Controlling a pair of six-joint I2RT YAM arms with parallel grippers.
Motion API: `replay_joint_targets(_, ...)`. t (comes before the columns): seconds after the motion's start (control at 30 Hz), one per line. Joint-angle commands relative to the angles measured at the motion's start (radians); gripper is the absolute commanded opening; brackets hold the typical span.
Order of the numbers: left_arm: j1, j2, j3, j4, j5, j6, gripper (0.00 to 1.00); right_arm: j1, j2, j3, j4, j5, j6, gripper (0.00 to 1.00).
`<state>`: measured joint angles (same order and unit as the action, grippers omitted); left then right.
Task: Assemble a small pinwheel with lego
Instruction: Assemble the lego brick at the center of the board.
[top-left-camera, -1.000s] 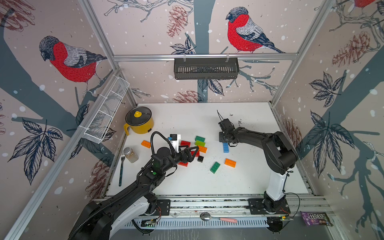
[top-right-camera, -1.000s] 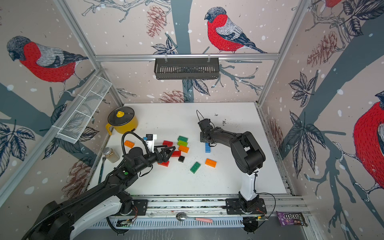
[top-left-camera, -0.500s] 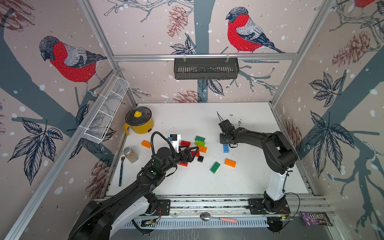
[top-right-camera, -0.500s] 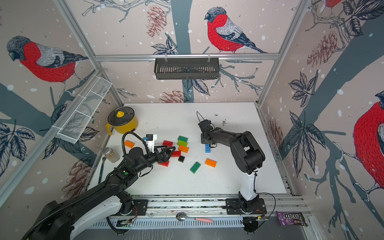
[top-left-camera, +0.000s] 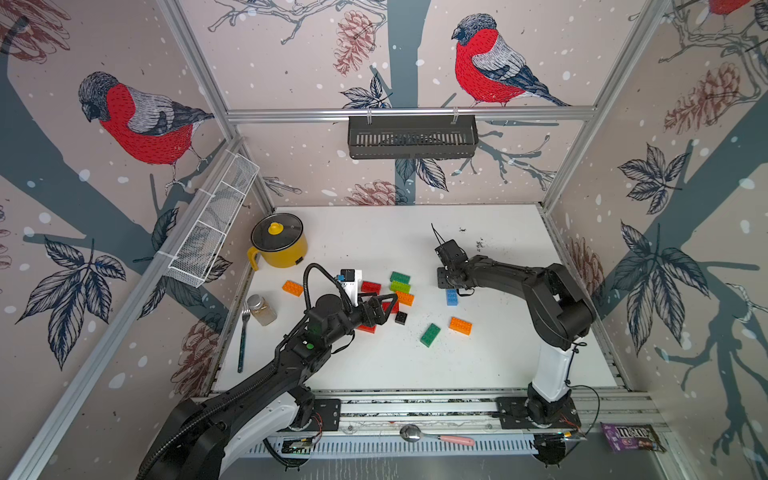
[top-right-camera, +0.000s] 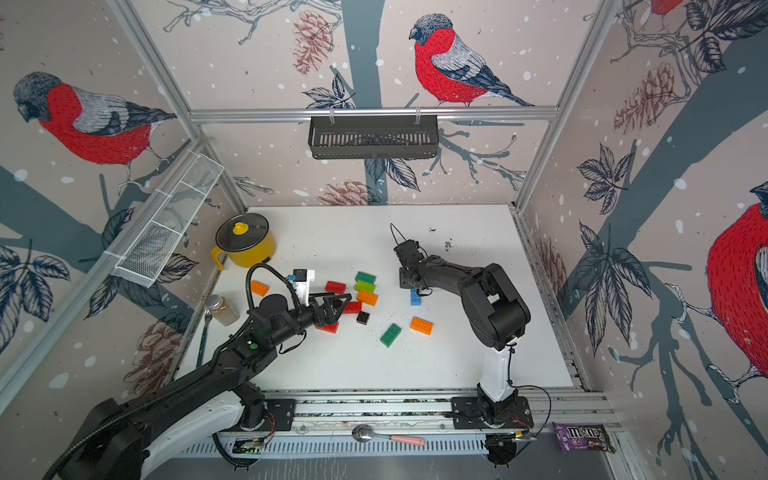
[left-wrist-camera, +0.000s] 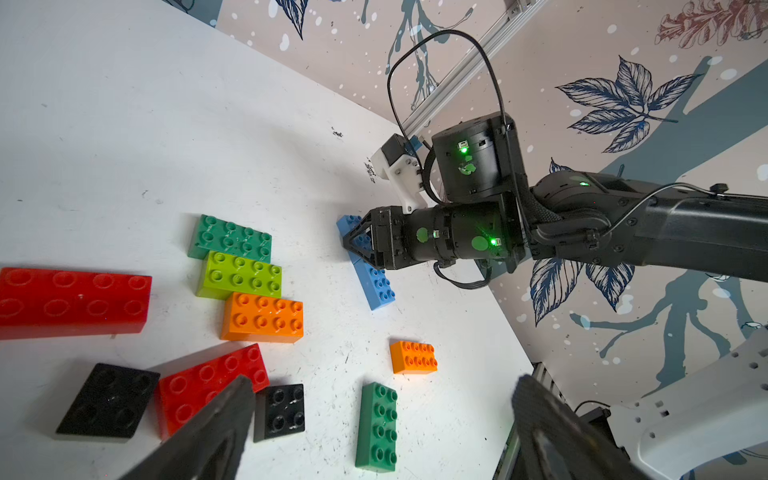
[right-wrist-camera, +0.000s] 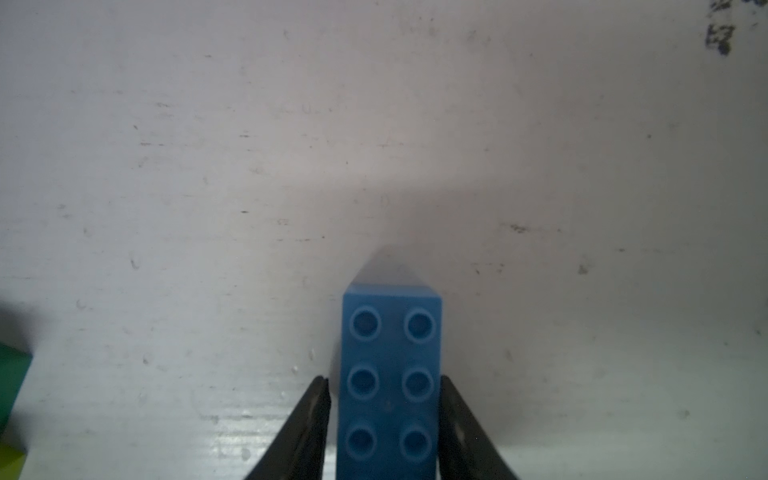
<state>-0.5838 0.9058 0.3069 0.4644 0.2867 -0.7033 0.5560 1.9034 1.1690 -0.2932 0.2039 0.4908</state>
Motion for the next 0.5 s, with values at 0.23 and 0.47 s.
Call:
replay_joint_targets(0.23,0.0,0.0,-0.004,0.04,-0.011,-0.009,0.97,0.004,-0.001,0.008,-0.024,0.019,0.002,0.44)
replay_joint_targets(0.47,0.0,0.001,0.005,0.04,-0.006,-0.012,0.97,0.017,-0.069,-0.002,-0.008,-0.007,-0.018,0.52)
